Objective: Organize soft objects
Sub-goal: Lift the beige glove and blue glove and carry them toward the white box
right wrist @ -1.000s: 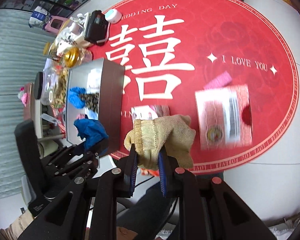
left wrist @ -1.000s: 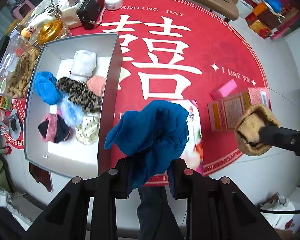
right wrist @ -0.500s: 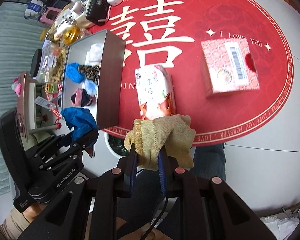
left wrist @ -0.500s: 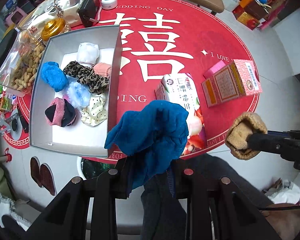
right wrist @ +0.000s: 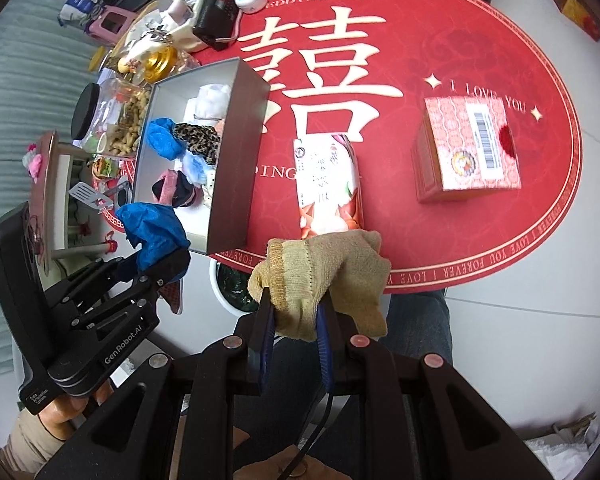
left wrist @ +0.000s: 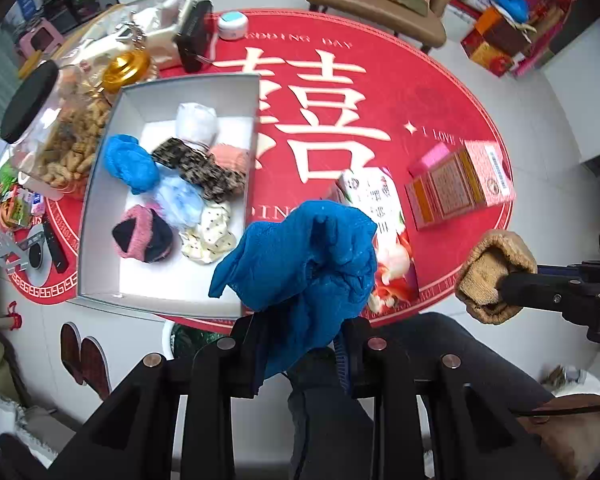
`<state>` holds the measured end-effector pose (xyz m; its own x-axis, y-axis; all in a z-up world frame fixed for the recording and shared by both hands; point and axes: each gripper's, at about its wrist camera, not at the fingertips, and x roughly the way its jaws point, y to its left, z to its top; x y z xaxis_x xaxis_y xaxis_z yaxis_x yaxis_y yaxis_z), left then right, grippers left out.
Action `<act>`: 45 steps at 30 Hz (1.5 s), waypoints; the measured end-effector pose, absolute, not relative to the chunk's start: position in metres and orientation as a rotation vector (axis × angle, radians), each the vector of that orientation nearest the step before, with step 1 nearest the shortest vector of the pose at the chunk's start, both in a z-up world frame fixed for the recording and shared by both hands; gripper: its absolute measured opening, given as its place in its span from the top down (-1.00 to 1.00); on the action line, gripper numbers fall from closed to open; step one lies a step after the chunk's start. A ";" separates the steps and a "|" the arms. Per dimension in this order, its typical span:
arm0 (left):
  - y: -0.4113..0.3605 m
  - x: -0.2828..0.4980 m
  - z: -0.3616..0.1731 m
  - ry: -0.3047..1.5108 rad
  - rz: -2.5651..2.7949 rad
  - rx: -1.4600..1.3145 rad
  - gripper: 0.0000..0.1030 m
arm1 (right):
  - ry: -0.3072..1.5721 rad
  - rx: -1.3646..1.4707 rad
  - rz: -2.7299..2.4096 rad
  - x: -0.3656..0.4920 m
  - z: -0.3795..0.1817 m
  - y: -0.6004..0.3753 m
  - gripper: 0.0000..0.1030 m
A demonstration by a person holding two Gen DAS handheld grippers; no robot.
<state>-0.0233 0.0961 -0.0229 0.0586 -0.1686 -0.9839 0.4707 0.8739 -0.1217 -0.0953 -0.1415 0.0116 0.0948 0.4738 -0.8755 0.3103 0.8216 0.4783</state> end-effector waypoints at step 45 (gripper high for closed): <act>0.212 0.047 -0.027 1.403 -0.096 -0.057 0.44 | 1.491 0.318 0.410 0.047 0.056 -0.028 0.59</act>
